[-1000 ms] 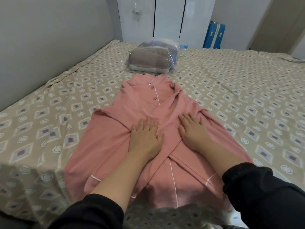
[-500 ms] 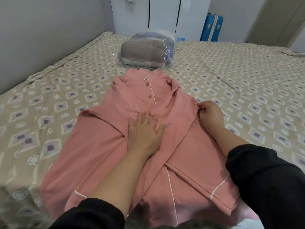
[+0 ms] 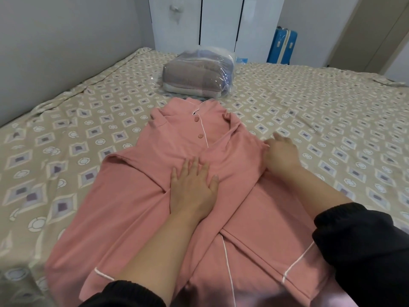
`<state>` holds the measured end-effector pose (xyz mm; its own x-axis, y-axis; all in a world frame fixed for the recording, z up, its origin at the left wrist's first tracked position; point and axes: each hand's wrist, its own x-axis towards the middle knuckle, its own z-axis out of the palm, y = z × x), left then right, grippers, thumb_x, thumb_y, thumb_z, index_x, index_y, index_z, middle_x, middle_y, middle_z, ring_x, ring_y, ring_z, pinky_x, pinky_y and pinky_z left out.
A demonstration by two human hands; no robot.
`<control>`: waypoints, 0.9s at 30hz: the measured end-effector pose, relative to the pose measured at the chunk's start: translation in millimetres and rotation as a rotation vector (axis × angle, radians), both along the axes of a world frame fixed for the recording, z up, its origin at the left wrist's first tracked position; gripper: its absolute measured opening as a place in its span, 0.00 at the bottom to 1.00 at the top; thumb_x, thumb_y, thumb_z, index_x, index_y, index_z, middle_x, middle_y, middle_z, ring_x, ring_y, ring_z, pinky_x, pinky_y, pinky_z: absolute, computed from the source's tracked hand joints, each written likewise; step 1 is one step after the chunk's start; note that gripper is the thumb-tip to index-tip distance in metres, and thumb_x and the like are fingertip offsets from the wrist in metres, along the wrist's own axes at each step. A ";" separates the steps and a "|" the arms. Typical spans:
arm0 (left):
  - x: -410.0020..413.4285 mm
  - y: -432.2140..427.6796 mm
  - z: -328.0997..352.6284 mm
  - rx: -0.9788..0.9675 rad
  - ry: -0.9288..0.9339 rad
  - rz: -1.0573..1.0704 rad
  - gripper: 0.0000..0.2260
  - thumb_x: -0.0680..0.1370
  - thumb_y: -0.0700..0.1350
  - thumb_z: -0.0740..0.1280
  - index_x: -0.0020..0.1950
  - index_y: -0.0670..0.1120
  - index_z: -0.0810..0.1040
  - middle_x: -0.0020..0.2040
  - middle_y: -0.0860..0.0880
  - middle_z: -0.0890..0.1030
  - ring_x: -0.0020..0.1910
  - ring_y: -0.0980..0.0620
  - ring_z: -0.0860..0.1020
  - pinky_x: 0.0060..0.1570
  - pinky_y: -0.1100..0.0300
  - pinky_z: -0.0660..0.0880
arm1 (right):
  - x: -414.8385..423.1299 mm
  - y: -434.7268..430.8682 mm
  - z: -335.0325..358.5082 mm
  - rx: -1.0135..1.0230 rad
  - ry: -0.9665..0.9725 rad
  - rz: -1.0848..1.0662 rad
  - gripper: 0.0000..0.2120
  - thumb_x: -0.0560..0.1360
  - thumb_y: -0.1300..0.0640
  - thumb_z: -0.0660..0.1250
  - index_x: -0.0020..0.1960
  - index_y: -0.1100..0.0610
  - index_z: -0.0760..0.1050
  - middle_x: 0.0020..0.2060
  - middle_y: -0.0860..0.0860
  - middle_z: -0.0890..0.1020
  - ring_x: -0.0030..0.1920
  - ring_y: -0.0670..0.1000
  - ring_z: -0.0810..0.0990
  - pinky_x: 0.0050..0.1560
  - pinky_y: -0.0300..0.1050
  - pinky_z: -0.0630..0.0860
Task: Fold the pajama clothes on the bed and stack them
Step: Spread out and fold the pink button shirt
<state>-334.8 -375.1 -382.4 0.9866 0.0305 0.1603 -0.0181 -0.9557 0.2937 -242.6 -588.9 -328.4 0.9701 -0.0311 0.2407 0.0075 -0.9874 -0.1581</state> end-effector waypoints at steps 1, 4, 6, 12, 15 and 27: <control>0.3 0.1 0.1 -0.005 -0.007 0.002 0.26 0.81 0.57 0.46 0.78 0.53 0.55 0.80 0.51 0.52 0.78 0.51 0.48 0.74 0.46 0.42 | -1.2 16.2 0.3 0.060 0.021 0.111 0.17 0.79 0.59 0.56 0.64 0.61 0.73 0.65 0.61 0.71 0.63 0.63 0.71 0.62 0.54 0.68; 1.1 0.7 0.7 -0.004 -0.030 0.016 0.24 0.81 0.54 0.48 0.78 0.52 0.56 0.79 0.51 0.53 0.78 0.51 0.49 0.74 0.46 0.43 | -6.5 56.7 -16.6 0.169 0.188 0.351 0.19 0.81 0.53 0.55 0.68 0.60 0.67 0.66 0.59 0.72 0.66 0.60 0.71 0.65 0.53 0.65; 0.4 0.3 0.4 0.000 -0.039 0.015 0.24 0.81 0.53 0.48 0.78 0.52 0.56 0.79 0.51 0.53 0.78 0.52 0.49 0.74 0.47 0.43 | -2.5 54.8 -33.9 0.010 0.269 0.341 0.25 0.82 0.45 0.50 0.77 0.54 0.57 0.76 0.53 0.60 0.76 0.55 0.57 0.74 0.56 0.52; 1.1 1.0 0.0 -0.015 -0.026 0.014 0.26 0.80 0.52 0.49 0.78 0.51 0.55 0.79 0.52 0.52 0.78 0.52 0.48 0.74 0.47 0.43 | 26.5 15.0 -43.8 -0.044 0.212 0.051 0.29 0.80 0.44 0.44 0.79 0.53 0.47 0.78 0.50 0.50 0.78 0.52 0.48 0.75 0.58 0.43; 3.1 1.3 -0.6 -0.005 -0.003 0.020 0.27 0.80 0.53 0.49 0.79 0.52 0.54 0.80 0.52 0.51 0.78 0.52 0.47 0.74 0.47 0.42 | 25.9 17.4 -48.0 -0.023 0.219 0.034 0.30 0.80 0.44 0.43 0.79 0.53 0.45 0.78 0.50 0.48 0.78 0.52 0.47 0.75 0.58 0.42; 69.1 -9.8 8.1 0.055 0.069 0.053 0.28 0.80 0.57 0.48 0.79 0.52 0.50 0.80 0.49 0.50 0.78 0.48 0.46 0.73 0.42 0.44 | 38.2 4.7 -50.7 0.041 0.226 0.065 0.32 0.79 0.42 0.42 0.79 0.55 0.44 0.78 0.51 0.49 0.78 0.50 0.47 0.75 0.57 0.45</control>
